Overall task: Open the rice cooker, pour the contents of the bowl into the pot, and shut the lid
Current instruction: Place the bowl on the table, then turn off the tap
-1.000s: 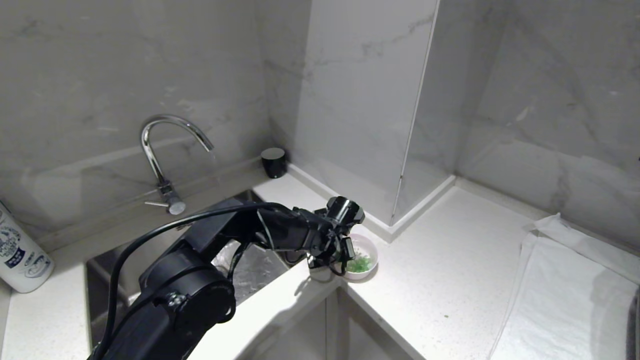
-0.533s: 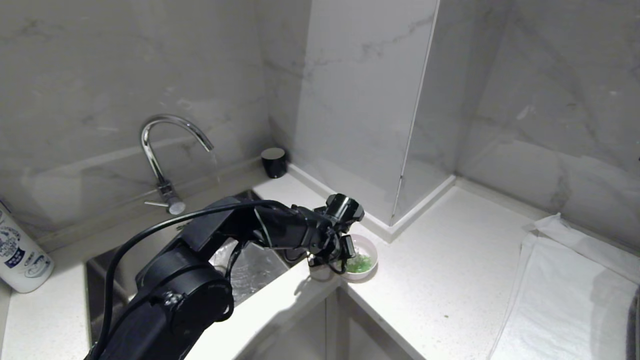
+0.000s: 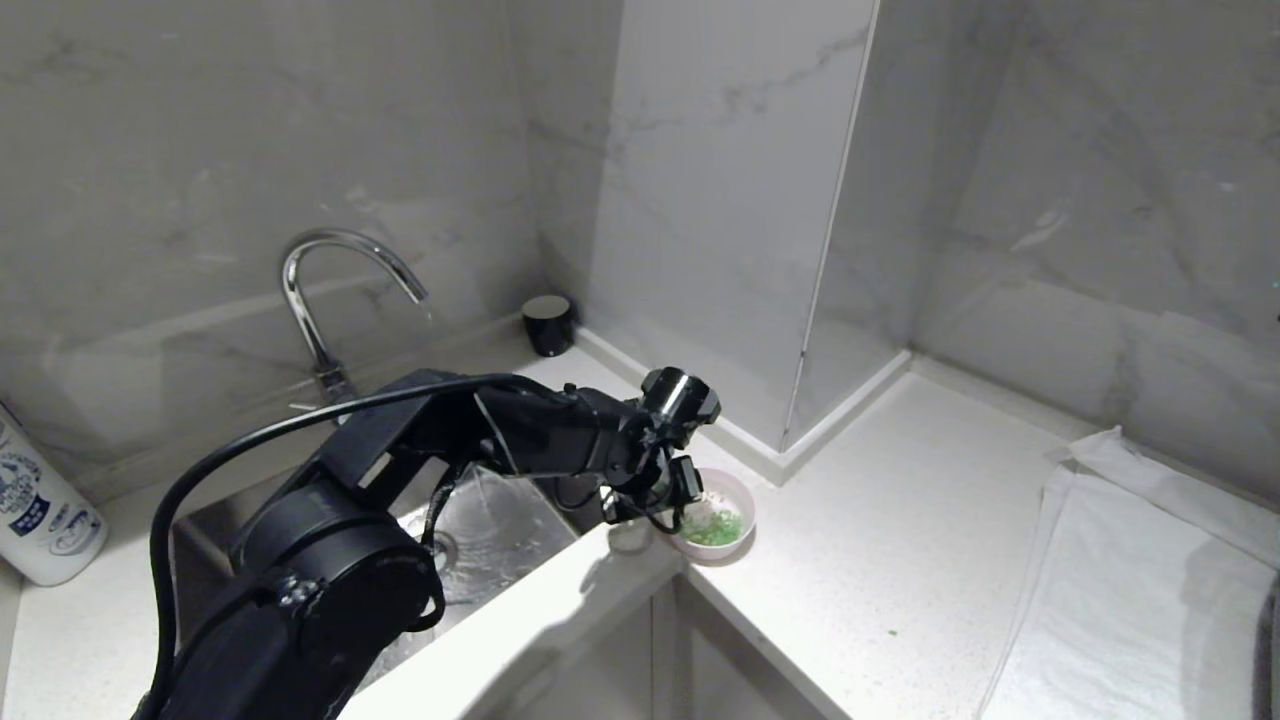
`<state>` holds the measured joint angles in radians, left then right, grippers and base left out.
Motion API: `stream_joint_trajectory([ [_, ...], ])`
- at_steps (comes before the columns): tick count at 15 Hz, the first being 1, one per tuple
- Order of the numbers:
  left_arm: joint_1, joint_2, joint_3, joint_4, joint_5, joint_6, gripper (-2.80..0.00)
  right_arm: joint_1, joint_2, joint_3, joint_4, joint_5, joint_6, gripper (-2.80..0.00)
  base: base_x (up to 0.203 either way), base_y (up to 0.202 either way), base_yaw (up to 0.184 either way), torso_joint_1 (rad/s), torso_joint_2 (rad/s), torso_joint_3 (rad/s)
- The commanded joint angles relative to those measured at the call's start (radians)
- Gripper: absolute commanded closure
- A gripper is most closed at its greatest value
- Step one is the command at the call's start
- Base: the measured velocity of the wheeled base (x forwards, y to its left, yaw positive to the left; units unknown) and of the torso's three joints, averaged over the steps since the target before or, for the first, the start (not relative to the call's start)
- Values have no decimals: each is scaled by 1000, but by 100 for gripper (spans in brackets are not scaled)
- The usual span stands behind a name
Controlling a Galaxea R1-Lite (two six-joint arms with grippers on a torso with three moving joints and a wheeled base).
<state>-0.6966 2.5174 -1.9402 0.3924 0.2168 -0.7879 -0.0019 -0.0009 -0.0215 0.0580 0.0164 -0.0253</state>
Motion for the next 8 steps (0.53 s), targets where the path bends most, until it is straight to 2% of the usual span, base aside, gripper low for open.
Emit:
stream_joint_trajectory([
  [1, 9, -40, 7, 11, 7, -16, -280, -1, 1, 0, 0, 0, -1, 0, 0, 0, 0, 0, 0, 0],
  [5, 41, -119, 65, 11, 9, -28, -280, -1, 1, 0, 0, 0, -1, 0, 0, 0, 0, 0, 0, 0],
  [8, 109, -199, 164, 10, 8, -44, -280, 0, 0, 0, 0, 0, -1, 0, 0, 0, 0, 0, 0, 0],
])
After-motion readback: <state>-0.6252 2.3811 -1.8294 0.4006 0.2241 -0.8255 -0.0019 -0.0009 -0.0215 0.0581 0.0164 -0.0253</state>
